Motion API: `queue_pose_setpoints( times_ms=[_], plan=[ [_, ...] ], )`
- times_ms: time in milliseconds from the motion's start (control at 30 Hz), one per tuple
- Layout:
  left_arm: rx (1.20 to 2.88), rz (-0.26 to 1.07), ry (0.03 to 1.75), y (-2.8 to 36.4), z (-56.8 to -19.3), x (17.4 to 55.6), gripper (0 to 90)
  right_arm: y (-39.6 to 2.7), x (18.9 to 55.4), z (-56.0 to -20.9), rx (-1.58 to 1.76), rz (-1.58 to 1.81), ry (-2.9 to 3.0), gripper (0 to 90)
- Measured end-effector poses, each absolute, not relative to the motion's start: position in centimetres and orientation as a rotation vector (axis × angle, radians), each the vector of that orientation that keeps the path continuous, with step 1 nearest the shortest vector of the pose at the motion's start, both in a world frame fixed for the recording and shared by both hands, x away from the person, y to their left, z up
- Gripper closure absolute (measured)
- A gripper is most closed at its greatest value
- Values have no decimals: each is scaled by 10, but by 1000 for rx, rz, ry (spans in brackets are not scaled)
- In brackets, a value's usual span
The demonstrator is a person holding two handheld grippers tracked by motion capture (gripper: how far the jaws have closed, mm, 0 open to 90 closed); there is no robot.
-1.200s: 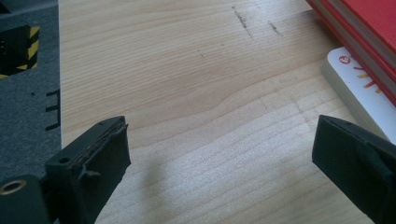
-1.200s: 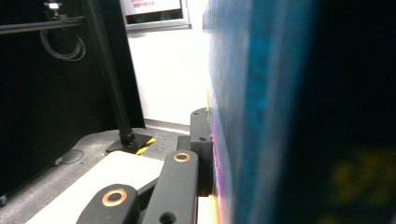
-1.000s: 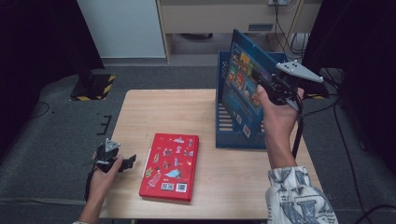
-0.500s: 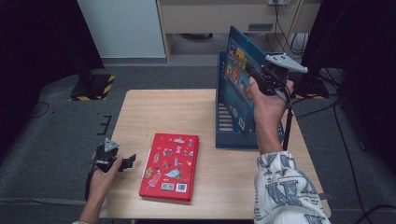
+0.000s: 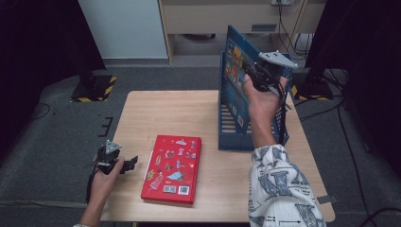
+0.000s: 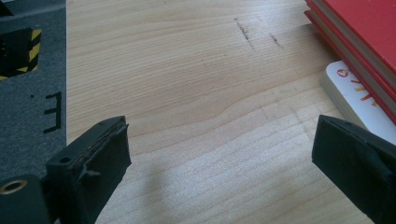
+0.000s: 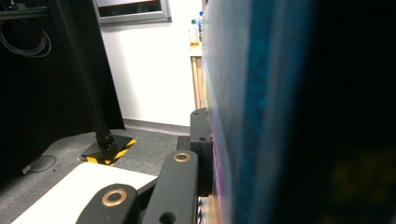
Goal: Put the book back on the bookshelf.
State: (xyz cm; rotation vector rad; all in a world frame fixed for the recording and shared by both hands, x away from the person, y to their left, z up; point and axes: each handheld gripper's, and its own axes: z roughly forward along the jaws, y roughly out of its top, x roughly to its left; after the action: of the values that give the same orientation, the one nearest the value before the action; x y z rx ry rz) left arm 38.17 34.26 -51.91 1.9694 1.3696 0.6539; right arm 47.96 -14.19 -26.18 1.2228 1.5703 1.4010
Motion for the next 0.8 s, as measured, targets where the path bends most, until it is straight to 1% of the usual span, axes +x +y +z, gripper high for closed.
queue_pose_setpoints(
  times_ms=[333,800],
  plan=[
    [1966,652,1370,343,-519,382,34,-134,490,-267,1210,1368,1562,830],
    [1957,644,1372,344,-519,382,35,-128,493,-271,1200,1358,1548,830]
  ],
)
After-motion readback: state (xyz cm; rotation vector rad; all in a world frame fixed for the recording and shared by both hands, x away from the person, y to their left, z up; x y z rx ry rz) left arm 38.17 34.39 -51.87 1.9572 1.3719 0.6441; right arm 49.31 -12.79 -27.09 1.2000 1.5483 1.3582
